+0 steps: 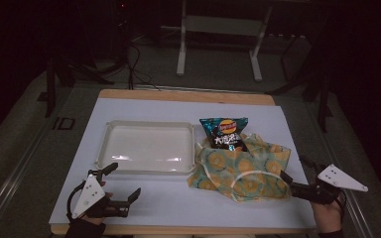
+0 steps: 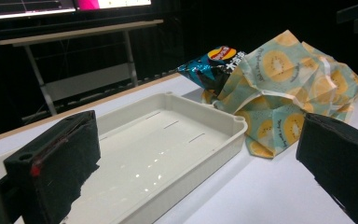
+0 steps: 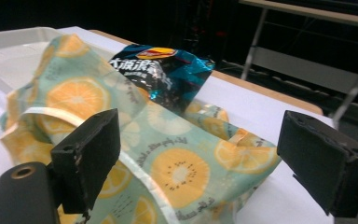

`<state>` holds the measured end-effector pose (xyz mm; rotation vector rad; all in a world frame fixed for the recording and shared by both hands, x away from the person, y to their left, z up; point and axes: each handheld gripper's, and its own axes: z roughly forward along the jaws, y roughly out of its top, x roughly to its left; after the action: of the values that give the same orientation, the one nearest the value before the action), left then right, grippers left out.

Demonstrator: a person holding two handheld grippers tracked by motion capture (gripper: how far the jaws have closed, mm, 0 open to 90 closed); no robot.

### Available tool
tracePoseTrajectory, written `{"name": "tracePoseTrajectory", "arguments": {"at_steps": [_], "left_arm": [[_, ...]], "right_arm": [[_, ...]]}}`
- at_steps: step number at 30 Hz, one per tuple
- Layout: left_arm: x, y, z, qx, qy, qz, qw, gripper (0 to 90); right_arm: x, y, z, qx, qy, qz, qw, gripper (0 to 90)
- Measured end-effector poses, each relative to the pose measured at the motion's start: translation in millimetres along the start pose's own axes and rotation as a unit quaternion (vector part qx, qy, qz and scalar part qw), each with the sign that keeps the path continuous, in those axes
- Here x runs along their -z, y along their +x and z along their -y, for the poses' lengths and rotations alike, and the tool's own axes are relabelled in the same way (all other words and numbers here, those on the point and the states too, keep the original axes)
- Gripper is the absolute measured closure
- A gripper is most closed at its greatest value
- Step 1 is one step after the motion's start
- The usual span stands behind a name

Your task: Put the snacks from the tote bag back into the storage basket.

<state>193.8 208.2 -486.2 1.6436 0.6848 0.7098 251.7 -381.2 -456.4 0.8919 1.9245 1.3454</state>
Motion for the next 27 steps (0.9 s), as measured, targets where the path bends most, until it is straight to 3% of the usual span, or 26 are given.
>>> {"name": "tracePoseTrajectory", "arguments": {"at_steps": [6,8,13,20,25,27], "left_arm": [[-0.8,-1.6,-0.1,-0.004,0.0,0.008,1.0,0.0],[-1.1,-2.0,0.0,-0.004,0.0,0.01,0.9999,0.0],[-2.8,-3.1,0.3,-0.005,0.001,0.016,0.9999,0.0],[-3.7,-4.1,0.3,-0.004,0.004,0.018,0.9998,0.0],[-4.4,-4.9,0.0,-0.003,0.004,0.019,0.9998,0.0],[-4.3,-4.8,-0.3,0.002,0.001,0.02,0.9998,0.0]], "right_arm": [[7.7,-3.9,1.5,-0.013,0.003,-0.012,0.9998,13.2],[10.1,-5.5,1.1,-0.027,0.004,-0.034,0.999,13.1],[12.0,-6.2,-2.8,-0.023,0.011,-0.064,0.9976,13.0],[11.2,-10.4,-13.4,-0.019,0.009,-0.062,0.9978,12.6],[8.2,-15.2,-29.1,-0.032,0.004,-0.057,0.9978,10.8],[6.5,-17.7,-36.1,-0.034,-0.004,-0.066,0.9972,10.8]]}}
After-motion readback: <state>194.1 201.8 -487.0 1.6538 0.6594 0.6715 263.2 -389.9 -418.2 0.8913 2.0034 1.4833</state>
